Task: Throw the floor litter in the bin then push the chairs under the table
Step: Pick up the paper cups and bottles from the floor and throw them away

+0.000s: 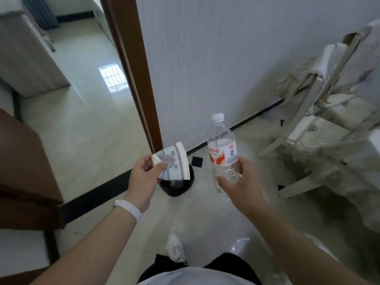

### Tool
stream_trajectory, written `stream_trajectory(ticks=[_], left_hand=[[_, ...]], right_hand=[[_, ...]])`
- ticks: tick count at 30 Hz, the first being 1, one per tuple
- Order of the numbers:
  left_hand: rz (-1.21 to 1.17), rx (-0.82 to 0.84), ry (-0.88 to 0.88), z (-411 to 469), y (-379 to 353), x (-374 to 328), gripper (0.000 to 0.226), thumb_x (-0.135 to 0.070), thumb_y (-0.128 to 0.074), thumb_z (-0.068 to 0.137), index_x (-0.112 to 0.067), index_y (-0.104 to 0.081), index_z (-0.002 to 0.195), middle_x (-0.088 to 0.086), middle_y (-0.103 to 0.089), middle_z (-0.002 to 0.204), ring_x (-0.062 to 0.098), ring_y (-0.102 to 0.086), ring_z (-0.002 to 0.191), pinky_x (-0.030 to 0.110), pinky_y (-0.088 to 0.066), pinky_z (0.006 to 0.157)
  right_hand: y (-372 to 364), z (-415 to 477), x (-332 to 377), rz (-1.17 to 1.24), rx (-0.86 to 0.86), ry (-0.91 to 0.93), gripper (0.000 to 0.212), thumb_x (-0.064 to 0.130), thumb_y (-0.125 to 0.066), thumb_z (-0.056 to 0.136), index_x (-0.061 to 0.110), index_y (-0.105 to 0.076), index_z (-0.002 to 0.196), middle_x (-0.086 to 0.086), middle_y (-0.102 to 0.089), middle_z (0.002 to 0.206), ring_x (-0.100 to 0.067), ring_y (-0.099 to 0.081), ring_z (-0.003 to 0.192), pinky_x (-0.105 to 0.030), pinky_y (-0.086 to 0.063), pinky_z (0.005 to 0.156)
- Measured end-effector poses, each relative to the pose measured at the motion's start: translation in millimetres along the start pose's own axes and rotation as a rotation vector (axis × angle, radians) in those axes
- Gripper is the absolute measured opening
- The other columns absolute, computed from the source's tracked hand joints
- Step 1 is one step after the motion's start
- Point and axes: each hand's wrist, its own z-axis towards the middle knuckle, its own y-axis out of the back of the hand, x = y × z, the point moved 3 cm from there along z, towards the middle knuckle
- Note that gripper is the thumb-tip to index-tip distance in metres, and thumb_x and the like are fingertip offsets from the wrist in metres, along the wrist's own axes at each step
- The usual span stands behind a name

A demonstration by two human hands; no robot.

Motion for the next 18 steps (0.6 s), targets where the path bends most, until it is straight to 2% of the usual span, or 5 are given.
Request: stream_trajectory(ticks=[3,7,12,14,18], left_hand=[[-0.011,0.003,0.052,35.4,-3.7,1.9,0.034,-0.013,-0.069,0.09,-0.016,-0.058,0.122,-0.001,-0.073,0.107,0.009,-0.072,0.084,0.019,-0.053,0.06],[-0.039,-0.031,0.12,82.6,-5.8,7.7,0.027,-0.014,-0.068,0.09,-0.019,-0.06,0.115,-0.003,-0.072,0.103,0.006,-0.072,0.079,0.017,-0.052,0.056],[-0.024,-0.133,0.194,136.8,-11.6,22.6,0.023,-0.018,-0.07,0.09,-0.021,-0.061,0.11,-0.004,-0.073,0.101,0.008,-0.071,0.08,0.024,-0.051,0.062],[0.004,-0.174,0.228,155.0,-16.8,31.5,0.027,-0.023,-0.071,0.089,-0.021,-0.062,0.114,-0.005,-0.074,0.101,0.012,-0.072,0.087,0.027,-0.051,0.066],[0.021,-0.286,0.329,190.7,-27.7,57.5,0.032,-0.025,-0.073,0.087,-0.02,-0.061,0.117,-0.002,-0.074,0.104,0.02,-0.071,0.095,0.035,-0.054,0.074]], right_hand=[[-20.0,28.9,5.7,0.004,0.066,-0.045,0.062,0.029,-0.081,0.077,0.031,-0.047,0.129,0.017,-0.057,0.117,0.003,-0.056,0.101,-0.013,-0.043,0.076],[-47.6,80.2,3.5,0.002,0.142,-0.059,0.061,0.028,-0.081,0.077,0.037,-0.044,0.124,0.02,-0.056,0.115,0.003,-0.056,0.103,-0.015,-0.046,0.08],[-84.2,148.1,-7.2,0.008,0.269,-0.086,0.057,0.018,-0.08,0.079,0.029,-0.047,0.123,0.023,-0.053,0.103,0.019,-0.055,0.085,0.0,-0.042,0.06],[-98.5,176.9,-16.8,0.005,0.317,-0.087,0.059,0.019,-0.08,0.078,0.029,-0.046,0.125,0.024,-0.051,0.103,0.014,-0.054,0.087,0.001,-0.041,0.061],[-126.0,229.5,-51.8,-0.022,0.402,-0.143,0.059,0.026,-0.082,0.075,0.033,-0.047,0.122,0.018,-0.056,0.11,0.001,-0.059,0.096,-0.008,-0.046,0.068]])
